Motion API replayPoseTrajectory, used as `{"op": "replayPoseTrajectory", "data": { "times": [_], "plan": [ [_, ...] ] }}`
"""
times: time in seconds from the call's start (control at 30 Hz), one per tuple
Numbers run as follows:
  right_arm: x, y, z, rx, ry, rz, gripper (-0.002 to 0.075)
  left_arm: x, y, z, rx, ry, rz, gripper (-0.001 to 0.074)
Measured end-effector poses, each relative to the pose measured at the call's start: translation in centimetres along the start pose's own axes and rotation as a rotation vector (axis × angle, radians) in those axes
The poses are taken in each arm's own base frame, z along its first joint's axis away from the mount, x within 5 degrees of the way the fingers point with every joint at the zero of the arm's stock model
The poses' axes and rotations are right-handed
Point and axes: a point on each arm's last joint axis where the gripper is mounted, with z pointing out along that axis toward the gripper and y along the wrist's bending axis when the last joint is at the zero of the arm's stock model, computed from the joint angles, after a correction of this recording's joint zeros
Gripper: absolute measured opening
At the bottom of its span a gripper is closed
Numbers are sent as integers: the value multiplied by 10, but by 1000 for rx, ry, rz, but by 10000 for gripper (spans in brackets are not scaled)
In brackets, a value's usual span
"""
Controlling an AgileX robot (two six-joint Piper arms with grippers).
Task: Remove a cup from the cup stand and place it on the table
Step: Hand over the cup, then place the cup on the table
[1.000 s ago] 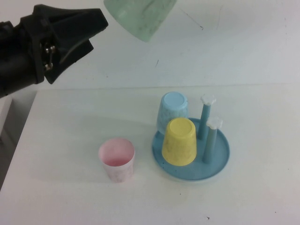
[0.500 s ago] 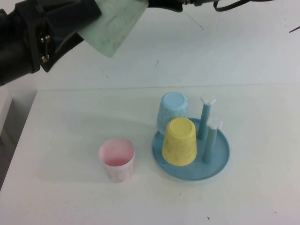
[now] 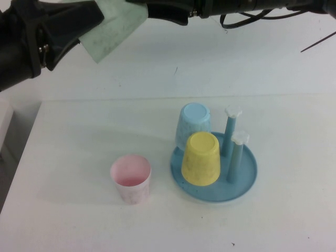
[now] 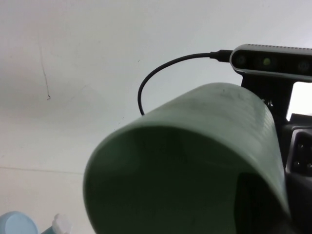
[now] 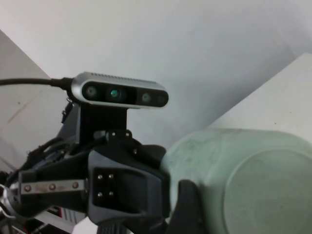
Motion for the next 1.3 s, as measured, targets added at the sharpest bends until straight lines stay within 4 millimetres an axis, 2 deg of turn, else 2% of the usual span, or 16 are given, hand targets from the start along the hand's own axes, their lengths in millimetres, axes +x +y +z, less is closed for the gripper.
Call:
{"op": "replayPoseTrajectory", "data": {
  "times": [0.17,0.27,0.37,0.5,0.63,0.73,0.8,0.87,0.93,0.97,1.03,1.13,1.3],
  "plan": [
    [-1,-1,1,-34,-24,22,549,-1,-2,0,17,0,-5,62],
    [-1,-2,1,-48,-40,35,605,1,-4,0,37,19,13,27],
    [-3,-1,1,-70,-63,46,627,3,-6,0,55,40,30,15],
    [-8,-2,-6,-79,-100,55,631,5,-5,0,58,65,52,6],
    [-13,-7,-22,-53,-127,54,625,6,-8,0,78,82,64,6],
    [-17,-8,-36,-17,-139,57,547,4,-15,0,58,130,155,6],
    [-20,-4,-46,33,-121,32,435,0,-22,-2,8,190,234,6],
    [-22,6,-55,108,-77,-23,269,-6,-32,-5,-51,240,308,6],
    [-24,21,-61,189,-17,-95,128,-12,-39,-8,-119,295,356,6],
    [-24,30,-64,242,26,-140,84,-16,-42,-9,-154,324,383,6],
    [-24,48,-71,355,108,-210,37,-23,-45,-8,-214,386,421,6],
    [-20,77,-83,595,253,-316,13,-33,-42,-3,-285,480,456,6],
    [-9,116,-103,920,399,-406,5,-45,-20,25,-391,613,462,6]
  ]
}}
